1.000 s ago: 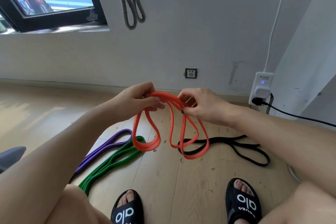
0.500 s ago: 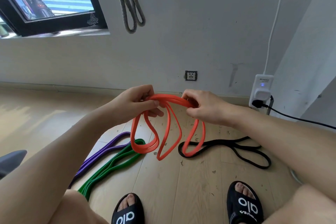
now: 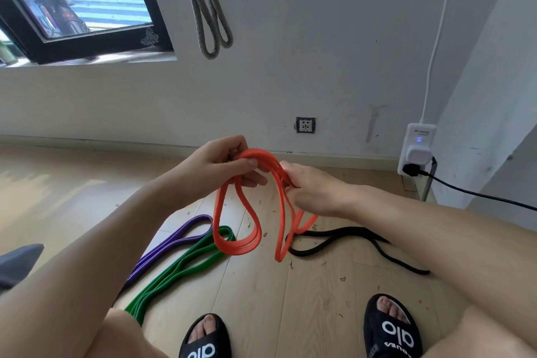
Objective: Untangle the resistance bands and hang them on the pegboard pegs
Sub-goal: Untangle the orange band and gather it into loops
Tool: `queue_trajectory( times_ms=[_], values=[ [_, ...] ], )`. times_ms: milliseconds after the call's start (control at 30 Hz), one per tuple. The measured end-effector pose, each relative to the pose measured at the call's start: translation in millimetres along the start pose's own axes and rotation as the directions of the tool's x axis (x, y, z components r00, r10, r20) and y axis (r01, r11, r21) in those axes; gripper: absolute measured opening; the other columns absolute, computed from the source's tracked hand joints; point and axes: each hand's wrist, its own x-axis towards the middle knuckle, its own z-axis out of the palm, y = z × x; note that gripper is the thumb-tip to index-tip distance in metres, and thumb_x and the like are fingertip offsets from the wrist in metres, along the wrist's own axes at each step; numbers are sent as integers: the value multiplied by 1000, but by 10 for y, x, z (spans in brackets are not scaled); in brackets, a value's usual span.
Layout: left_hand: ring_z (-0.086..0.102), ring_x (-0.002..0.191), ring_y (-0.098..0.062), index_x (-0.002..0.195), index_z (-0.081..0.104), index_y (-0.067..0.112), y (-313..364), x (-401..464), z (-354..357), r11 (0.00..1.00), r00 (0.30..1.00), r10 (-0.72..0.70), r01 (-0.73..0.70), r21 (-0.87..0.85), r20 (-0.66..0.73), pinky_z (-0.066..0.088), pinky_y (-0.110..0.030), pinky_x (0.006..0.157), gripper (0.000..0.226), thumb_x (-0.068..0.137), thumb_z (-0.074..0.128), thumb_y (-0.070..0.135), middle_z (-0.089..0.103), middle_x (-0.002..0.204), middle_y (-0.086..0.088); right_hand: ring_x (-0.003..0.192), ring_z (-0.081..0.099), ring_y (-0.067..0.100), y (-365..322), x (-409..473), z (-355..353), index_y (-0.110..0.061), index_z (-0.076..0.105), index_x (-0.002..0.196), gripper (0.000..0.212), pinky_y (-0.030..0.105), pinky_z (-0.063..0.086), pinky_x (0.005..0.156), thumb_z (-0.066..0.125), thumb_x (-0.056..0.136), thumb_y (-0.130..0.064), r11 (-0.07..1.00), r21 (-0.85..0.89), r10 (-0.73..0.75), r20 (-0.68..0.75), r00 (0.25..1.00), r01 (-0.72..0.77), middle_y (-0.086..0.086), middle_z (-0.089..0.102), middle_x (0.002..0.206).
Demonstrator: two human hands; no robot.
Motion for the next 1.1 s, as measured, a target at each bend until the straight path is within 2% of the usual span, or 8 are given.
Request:
queue_trajectory(
  times_ms=[100, 233, 333, 433, 533, 600, 867, 1100],
  values=[
    [76, 101, -27, 101, 55, -5, -3, -11, -9, 999, 1000, 10, -11, -34, -20, 61, -38, 91, 15, 101, 55, 10, 77, 107, -11, 97, 59, 26, -51, 12, -10, -24, 56, 110, 28, 46, 53, 88, 48, 83, -28, 993, 121, 8, 22, 1000, -10, 5, 62, 104],
    [76, 101, -24, 106, 53, -12, -27, -20, -43, 998, 998, 25, -28, -47, -58, 61, -34, 90, 21, 100, 56, 8, 78, 103, -10, 92, 57, 23, -113, -7, -60, -5, 59, 117, 42, 33, 51, 82, 57, 79, -24, 932, 363, -39, 119, 992, -7, 21, 63, 114],
    [76, 100, -23, 106, 53, -12, -47, -24, -75, 998, 997, 28, -31, -48, -71, 61, -33, 88, 21, 100, 57, 8, 78, 102, -10, 111, 63, 27, -97, 3, -81, -7, 62, 118, 35, 40, 49, 101, 71, 87, -22, 904, 426, -63, 163, 985, -12, 14, 67, 119],
    [76, 100, -23, 106, 54, -10, -63, -26, -98, 999, 997, 26, -30, -44, -75, 61, -33, 89, 21, 99, 57, 9, 77, 102, -11, 102, 66, 25, -78, 37, -47, -13, 66, 110, 40, 40, 53, 93, 82, 82, -38, 926, 377, -54, 131, 990, 1, 7, 71, 107],
    [76, 100, -23, 107, 54, -11, -74, -28, -106, 998, 997, 26, -29, -49, -75, 61, -33, 89, 22, 100, 57, 10, 77, 102, -12, 78, 65, 9, -56, 55, -16, -10, 71, 99, 29, 31, 52, 80, 80, 86, -34, 930, 368, -44, 70, 997, 16, -2, 71, 86],
    [76, 100, -23, 107, 53, -11, -82, -24, -106, 999, 996, 26, -29, -45, -83, 61, -32, 87, 23, 100, 57, 10, 77, 102, -12, 83, 71, 6, -38, 56, -25, -11, 73, 97, 20, 31, 51, 85, 76, 90, -30, 926, 378, -37, 69, 997, 8, -4, 77, 88],
    [76, 102, -25, 106, 56, -6, -180, -4, -162, 995, 993, -20, 8, -98, -120, 61, -34, 89, 17, 101, 56, 10, 77, 104, -11, 92, 74, 11, -20, 20, -61, -15, 72, 99, 16, 36, 51, 92, 72, 94, -30, 915, 402, -56, 89, 994, 16, -1, 79, 94],
    [74, 105, -29, 110, 58, -5, -288, -8, -259, 978, 989, -54, 25, -207, -135, 60, -36, 92, 19, 102, 55, 11, 76, 108, -14, 99, 76, 28, -40, -55, -153, -5, 69, 113, 19, 45, 59, 95, 68, 97, -16, 792, 607, -55, 164, 985, -57, 13, 78, 105]
  ],
)
